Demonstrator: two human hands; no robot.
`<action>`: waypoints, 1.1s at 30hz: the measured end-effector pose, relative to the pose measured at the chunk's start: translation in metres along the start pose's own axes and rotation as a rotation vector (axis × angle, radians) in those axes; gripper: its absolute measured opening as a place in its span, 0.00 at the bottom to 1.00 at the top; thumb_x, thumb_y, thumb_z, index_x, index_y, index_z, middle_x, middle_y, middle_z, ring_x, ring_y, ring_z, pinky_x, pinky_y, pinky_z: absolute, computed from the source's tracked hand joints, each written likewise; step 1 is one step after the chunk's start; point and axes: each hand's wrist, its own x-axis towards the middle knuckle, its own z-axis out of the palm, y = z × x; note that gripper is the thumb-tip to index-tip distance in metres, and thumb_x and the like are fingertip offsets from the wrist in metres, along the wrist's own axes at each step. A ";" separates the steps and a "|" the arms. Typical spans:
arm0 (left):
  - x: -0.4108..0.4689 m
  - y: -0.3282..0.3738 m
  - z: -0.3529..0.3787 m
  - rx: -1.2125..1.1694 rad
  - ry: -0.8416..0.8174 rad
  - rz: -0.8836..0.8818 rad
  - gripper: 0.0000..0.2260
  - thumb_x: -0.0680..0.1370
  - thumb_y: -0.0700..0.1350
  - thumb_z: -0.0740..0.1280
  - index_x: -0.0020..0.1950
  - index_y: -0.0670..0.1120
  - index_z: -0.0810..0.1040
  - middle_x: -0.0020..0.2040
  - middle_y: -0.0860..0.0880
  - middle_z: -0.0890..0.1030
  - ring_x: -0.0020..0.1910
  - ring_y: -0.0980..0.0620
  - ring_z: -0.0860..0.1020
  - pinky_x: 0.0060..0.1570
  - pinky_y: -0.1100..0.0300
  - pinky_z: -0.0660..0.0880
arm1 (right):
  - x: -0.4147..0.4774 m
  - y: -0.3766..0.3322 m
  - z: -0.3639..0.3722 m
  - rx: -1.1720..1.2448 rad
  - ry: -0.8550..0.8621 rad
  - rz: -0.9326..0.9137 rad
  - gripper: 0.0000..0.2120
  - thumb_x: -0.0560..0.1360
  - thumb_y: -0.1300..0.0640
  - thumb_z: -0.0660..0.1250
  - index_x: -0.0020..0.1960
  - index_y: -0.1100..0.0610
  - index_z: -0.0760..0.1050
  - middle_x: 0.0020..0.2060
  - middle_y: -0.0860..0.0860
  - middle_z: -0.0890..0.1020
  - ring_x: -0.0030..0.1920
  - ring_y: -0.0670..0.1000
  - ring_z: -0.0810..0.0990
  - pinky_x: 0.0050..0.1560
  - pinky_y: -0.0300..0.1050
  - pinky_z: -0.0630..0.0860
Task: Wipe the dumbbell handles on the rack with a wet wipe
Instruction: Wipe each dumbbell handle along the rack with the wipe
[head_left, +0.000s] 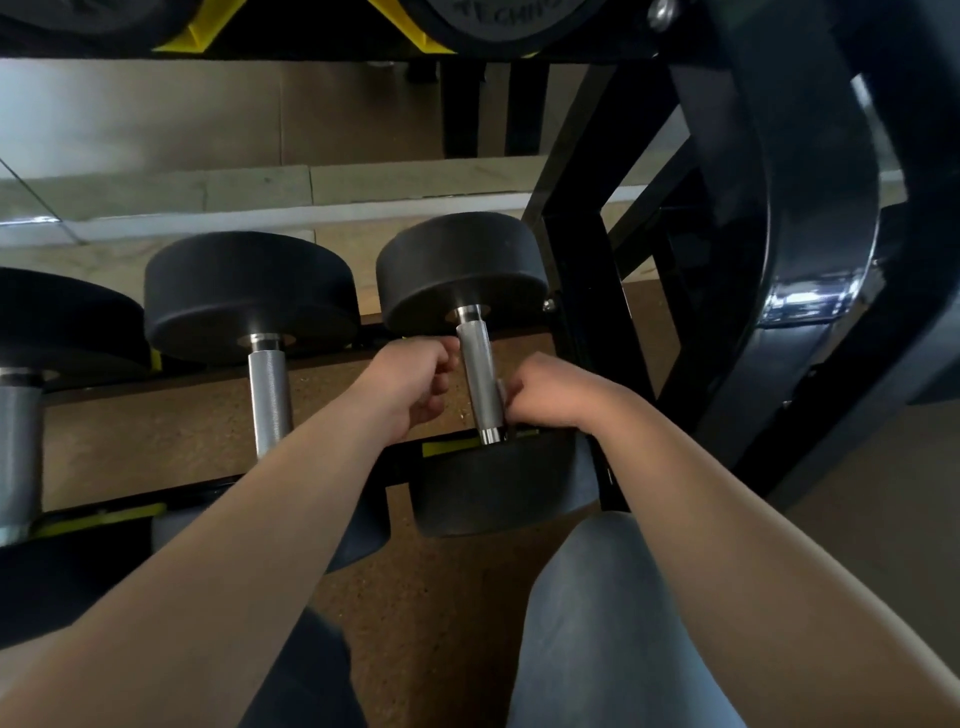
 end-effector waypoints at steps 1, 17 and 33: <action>0.002 0.000 0.001 0.014 -0.001 0.004 0.09 0.81 0.41 0.62 0.53 0.50 0.81 0.45 0.50 0.78 0.37 0.54 0.73 0.33 0.62 0.70 | 0.005 0.001 0.000 0.047 0.033 -0.018 0.04 0.78 0.57 0.70 0.46 0.54 0.83 0.43 0.52 0.84 0.47 0.52 0.83 0.47 0.47 0.79; 0.008 -0.005 0.006 0.135 -0.141 0.011 0.13 0.81 0.40 0.59 0.56 0.50 0.82 0.43 0.50 0.79 0.35 0.54 0.71 0.31 0.61 0.66 | -0.001 0.004 -0.001 0.326 0.145 -0.061 0.07 0.81 0.50 0.68 0.47 0.49 0.83 0.41 0.47 0.83 0.42 0.46 0.82 0.42 0.43 0.74; 0.001 -0.002 0.002 0.049 -0.103 0.018 0.09 0.82 0.43 0.61 0.52 0.50 0.81 0.38 0.52 0.76 0.33 0.55 0.70 0.32 0.61 0.65 | 0.001 -0.025 0.003 0.117 0.370 -0.215 0.04 0.78 0.55 0.72 0.49 0.47 0.84 0.48 0.46 0.84 0.48 0.46 0.82 0.50 0.44 0.81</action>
